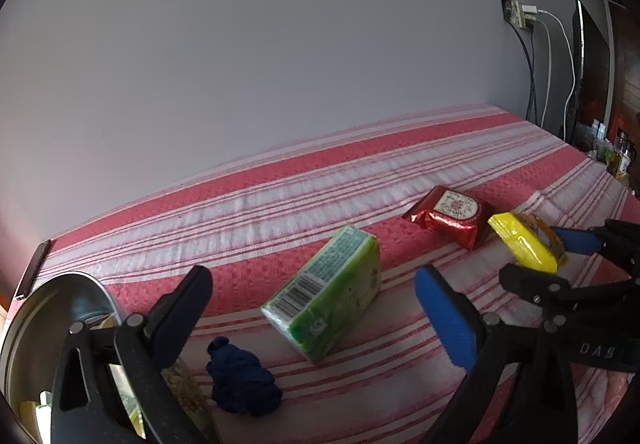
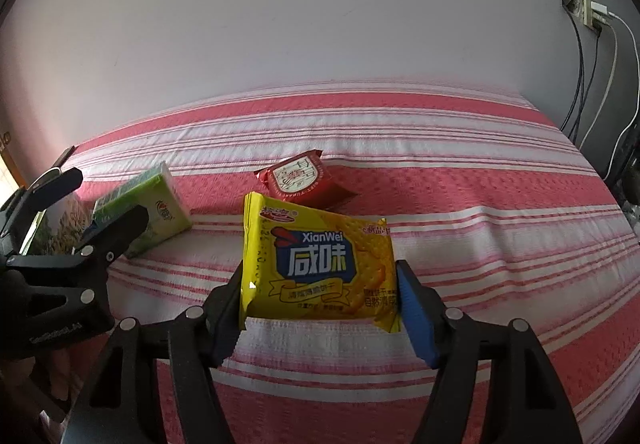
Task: Organize objects
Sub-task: 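Grasp the small green soap box with the left gripper while the right gripper holds the cracker pack, then carry the green soap box and yellow cracker pack over the metal pot with both grippers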
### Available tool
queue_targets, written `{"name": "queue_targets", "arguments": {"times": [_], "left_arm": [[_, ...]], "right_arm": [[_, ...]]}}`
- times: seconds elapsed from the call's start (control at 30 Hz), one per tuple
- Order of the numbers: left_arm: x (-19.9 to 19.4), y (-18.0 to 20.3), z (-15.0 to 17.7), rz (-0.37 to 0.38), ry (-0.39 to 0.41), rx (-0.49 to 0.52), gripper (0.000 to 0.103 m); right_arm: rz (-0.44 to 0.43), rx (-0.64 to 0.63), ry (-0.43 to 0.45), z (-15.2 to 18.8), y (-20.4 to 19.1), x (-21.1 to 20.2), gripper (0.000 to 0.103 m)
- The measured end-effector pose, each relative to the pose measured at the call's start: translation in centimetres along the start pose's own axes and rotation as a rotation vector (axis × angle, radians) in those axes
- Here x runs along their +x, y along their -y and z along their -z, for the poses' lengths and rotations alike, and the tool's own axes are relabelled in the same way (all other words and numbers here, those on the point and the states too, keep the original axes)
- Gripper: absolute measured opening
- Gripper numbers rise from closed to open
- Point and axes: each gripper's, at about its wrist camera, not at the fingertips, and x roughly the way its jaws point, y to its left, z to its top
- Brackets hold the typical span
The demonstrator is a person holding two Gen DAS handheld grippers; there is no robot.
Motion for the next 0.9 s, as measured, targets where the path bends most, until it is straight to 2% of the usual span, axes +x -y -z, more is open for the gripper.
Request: {"name": "queue_targets", "arguments": {"times": [0.17,0.23,0.27,0.33,0.37,0.43,0.47,0.73,0.9], "left_arm": [[0.8,-0.2,0.2,0.042,-0.058,0.004,0.082],[1.0,-0.2,0.2,0.059,-0.075,0.001,0.067],[1.1,-0.2,0.3,0.062,-0.077,0.003,0.063],[1.1,0.1,0.3,0.073,-0.083,0.010,0.046],[1.0,0.1,0.4,0.076,-0.085,0.013,0.043],[1.0,0.5,0.4,0.084,-0.086,0.018,0.028],[0.9,0.6,0.5,0.086,-0.086,0.022,0.025],[0.4,1.9,0.5,0.087,-0.061,0.050,0.024],[-0.4,1.4,0.7,0.080,-0.034,0.022,0.024]], "right_arm": [[0.010,-0.013,-0.007,0.1,0.1,0.4,0.070],[0.013,-0.010,-0.006,0.0,0.0,0.3,0.070],[0.016,-0.009,-0.005,0.0,-0.1,0.5,0.070],[0.021,-0.011,-0.002,0.0,-0.1,0.5,0.070],[0.023,-0.014,0.000,0.0,0.0,0.6,0.070],[0.030,-0.021,0.015,0.0,-0.2,0.3,0.070],[0.035,-0.022,0.031,0.0,-0.2,0.0,0.070],[0.035,-0.014,0.122,0.2,-0.3,-1.8,0.070],[0.022,-0.001,0.170,0.1,0.1,-2.3,0.070]]}}
